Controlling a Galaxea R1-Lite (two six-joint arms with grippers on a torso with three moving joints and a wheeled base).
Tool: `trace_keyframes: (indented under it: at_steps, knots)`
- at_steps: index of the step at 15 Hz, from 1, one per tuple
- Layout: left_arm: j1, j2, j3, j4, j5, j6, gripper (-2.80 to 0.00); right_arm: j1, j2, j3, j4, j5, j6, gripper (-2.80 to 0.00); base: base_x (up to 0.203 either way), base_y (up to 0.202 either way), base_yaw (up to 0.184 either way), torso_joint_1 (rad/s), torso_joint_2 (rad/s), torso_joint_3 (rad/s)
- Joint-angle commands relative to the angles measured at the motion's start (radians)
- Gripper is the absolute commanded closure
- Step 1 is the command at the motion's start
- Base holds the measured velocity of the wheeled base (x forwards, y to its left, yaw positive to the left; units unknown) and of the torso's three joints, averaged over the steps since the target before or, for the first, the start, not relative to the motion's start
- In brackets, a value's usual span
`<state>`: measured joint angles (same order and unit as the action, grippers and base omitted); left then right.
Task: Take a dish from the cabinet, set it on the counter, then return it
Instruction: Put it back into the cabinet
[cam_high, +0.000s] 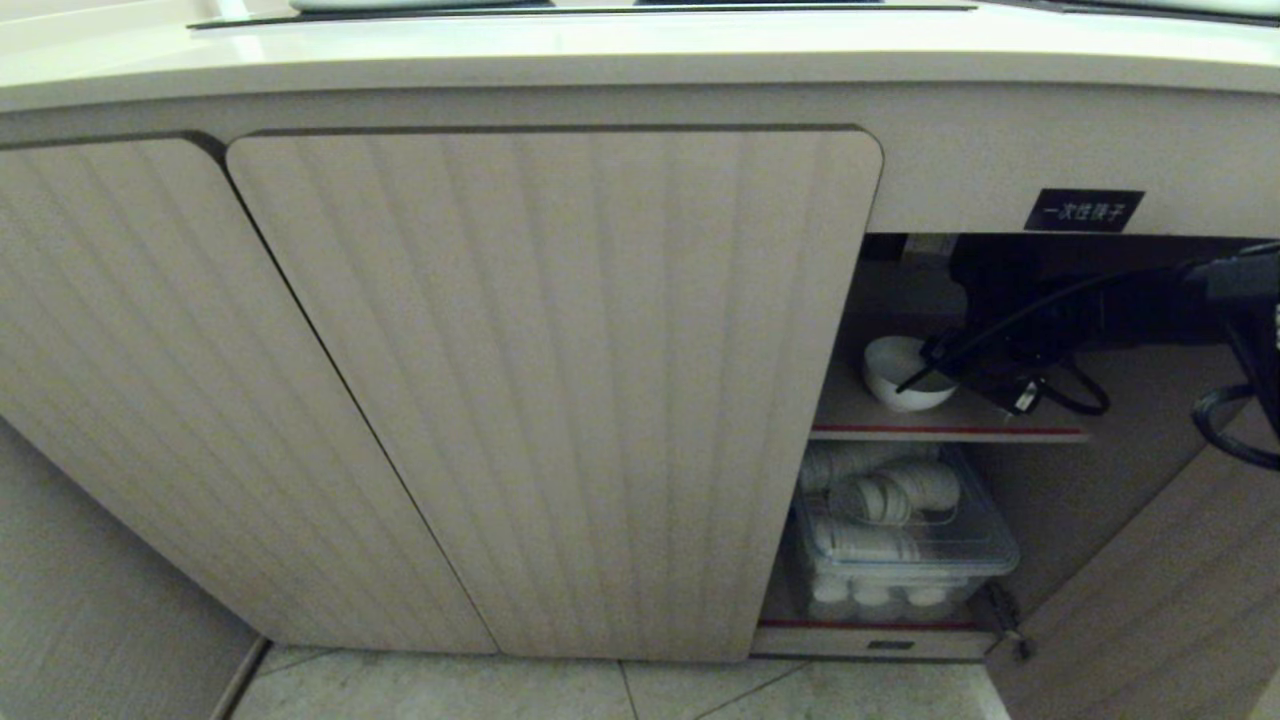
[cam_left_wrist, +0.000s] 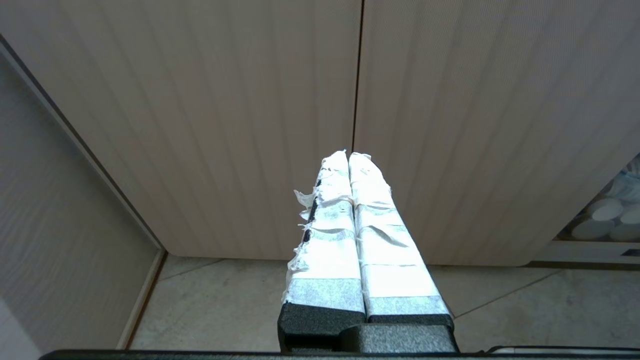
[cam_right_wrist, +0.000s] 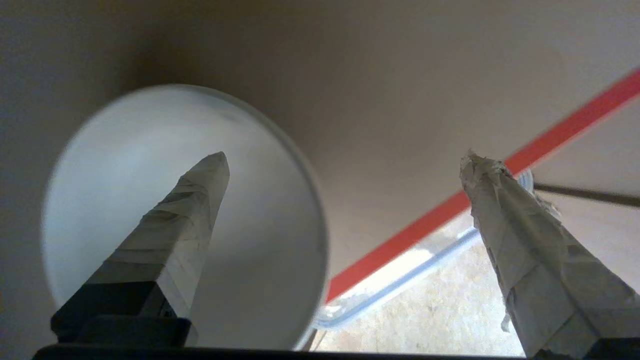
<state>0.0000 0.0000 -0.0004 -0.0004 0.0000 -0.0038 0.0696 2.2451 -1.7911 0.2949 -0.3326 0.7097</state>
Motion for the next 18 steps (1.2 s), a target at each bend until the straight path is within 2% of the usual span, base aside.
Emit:
trace_keyframes:
  at_steps: [1,8,12,18]
  knots:
    - [0.0,0.0,-0.001,0.0,0.0,-0.001,0.0,0.0,-0.001,0.002,-0.011,-0.002,-0.006,-2.8,0.0,0.0,0.0,0.0,0.0,0.0]
    - [0.0,0.0,-0.001,0.0,0.0,-0.001,0.0,0.0,-0.004,0.024,-0.098,-0.024,-0.06,-2.8,0.0,0.0,0.0,0.0,0.0,0.0]
    - [0.0,0.0,0.0,0.0,0.0,-0.001,0.0,0.001,-0.006,0.051,-0.159,-0.038,-0.14,-2.8,0.0,0.0,0.0,0.0,0.0,0.0]
    - [0.0,0.0,0.0,0.0,0.0,-0.001,0.0,-0.001,-0.032,0.152,-0.373,-0.037,-0.31,-2.8,0.0,0.0,0.0,0.0,0.0,0.0]
